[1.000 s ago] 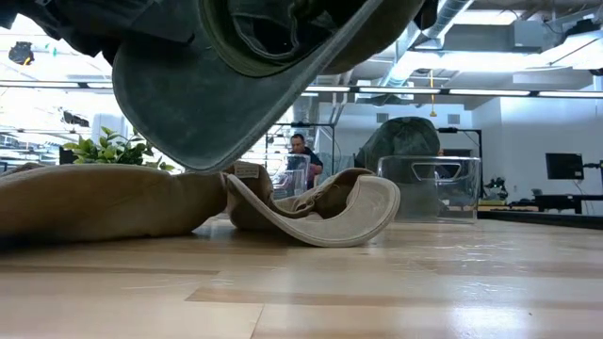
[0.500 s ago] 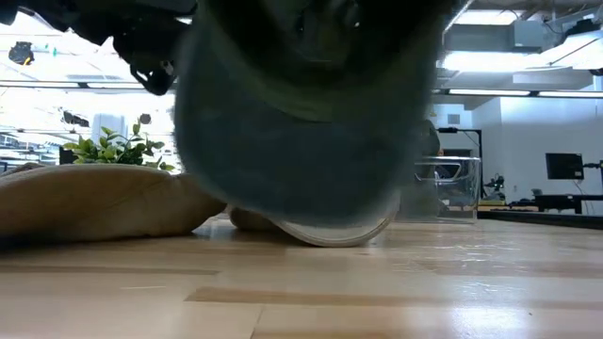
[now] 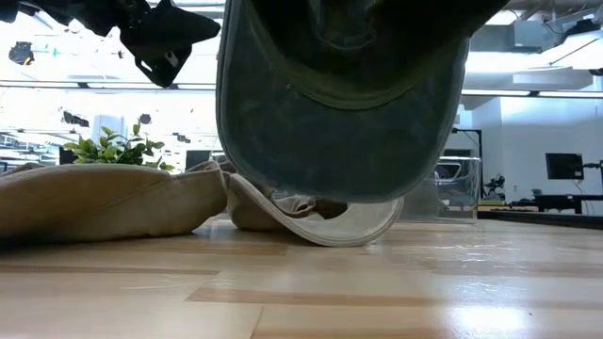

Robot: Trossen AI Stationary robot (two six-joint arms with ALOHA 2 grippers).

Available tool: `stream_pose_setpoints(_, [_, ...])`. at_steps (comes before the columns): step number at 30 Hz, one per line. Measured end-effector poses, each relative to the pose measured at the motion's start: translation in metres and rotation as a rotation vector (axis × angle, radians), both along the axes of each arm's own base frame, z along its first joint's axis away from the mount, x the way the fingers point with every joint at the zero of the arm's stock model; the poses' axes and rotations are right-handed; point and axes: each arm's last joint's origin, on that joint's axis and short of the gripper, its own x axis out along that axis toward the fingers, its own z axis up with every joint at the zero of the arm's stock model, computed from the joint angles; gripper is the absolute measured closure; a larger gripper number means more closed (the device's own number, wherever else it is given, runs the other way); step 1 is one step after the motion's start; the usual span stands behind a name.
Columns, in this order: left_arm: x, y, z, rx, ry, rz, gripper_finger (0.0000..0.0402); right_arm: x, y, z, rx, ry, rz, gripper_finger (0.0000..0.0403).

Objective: Pick & Place hat
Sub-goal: Put the black cap into the right transparent bin

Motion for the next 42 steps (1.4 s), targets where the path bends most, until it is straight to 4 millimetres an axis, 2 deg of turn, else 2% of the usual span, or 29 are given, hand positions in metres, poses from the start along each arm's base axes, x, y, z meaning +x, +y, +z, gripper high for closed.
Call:
stream_pose_setpoints(11, [-0.001,0.001,-0.003,-0.004,0.012,0.003,0.0235,0.001,0.001,0.004,-0.002,-0.034,-0.012,0.0403])
stream_pose_setpoints(18, [-0.001,0.002,-0.003,0.008,0.008,0.022,0.0235,0.003,0.000,0.022,-0.026,-0.079,-0.029,0.0403])
stream_pose_setpoints(26, [-0.001,0.005,-0.003,0.061,-0.010,0.115,0.0235,0.004,0.000,0.037,-0.028,-0.120,-0.037,0.0403])
stream_pose_setpoints(34, [0.002,0.009,-0.006,0.089,-0.012,0.200,0.0239,0.004,0.000,0.037,-0.026,-0.124,-0.037,0.0403])
stream_pose_setpoints(38, [0.006,0.012,-0.011,0.100,0.004,0.217,0.0270,0.004,0.000,0.038,-0.024,-0.127,-0.037,0.0403])
stream_pose_setpoints(42, [0.010,0.016,-0.015,0.099,0.022,0.185,0.0345,0.004,0.000,0.037,-0.023,-0.126,-0.033,0.0403])
